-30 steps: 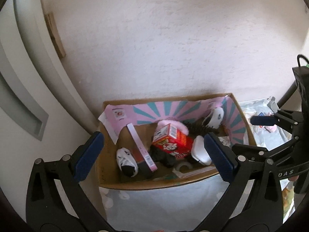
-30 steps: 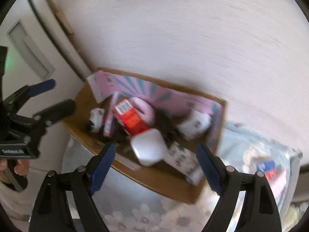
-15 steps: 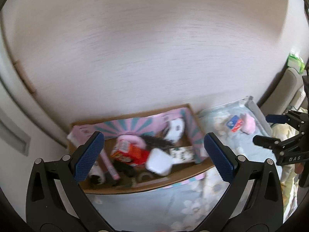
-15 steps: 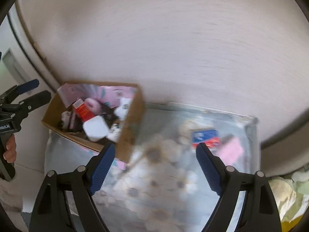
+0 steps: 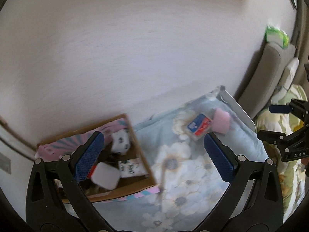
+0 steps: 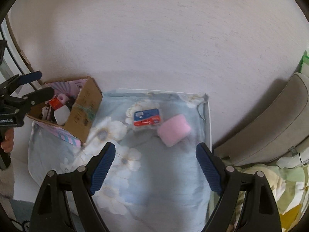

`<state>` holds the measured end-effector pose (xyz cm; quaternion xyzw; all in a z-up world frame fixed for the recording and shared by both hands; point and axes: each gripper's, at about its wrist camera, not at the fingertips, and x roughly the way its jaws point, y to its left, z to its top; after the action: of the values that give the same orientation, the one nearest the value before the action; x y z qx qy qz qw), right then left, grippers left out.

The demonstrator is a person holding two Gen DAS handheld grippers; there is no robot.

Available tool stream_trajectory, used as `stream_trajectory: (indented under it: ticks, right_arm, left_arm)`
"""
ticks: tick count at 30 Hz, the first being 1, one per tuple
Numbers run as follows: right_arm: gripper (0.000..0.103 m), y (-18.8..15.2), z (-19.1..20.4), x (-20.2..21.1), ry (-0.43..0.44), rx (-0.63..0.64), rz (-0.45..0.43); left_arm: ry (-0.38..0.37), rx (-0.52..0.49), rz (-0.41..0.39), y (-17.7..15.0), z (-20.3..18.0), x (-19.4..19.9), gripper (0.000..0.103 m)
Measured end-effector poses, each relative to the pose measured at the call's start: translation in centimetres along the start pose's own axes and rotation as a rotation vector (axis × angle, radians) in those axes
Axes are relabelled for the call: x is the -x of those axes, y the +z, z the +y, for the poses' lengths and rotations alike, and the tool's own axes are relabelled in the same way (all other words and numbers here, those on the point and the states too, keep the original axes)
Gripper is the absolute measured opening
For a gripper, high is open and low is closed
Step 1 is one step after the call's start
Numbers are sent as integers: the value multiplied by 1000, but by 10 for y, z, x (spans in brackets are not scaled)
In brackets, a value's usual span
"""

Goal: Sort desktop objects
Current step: 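Move both open tools back over the tray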

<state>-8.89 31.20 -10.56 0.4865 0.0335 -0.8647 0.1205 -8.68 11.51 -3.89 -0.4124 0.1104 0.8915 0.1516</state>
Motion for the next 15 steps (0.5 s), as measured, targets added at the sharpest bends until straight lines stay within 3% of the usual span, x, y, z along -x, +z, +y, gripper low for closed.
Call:
stream_trajectory:
  ticks: [7,15]
  right_arm:
    - [83,-10,-24,-26,2,116,25]
    - [83,-14,-46,-65,50,201,57]
  left_arm:
    - [-4,-85,36,7,-53,-39,103]
    - [-18,-90,91,4,-79,-91,103]
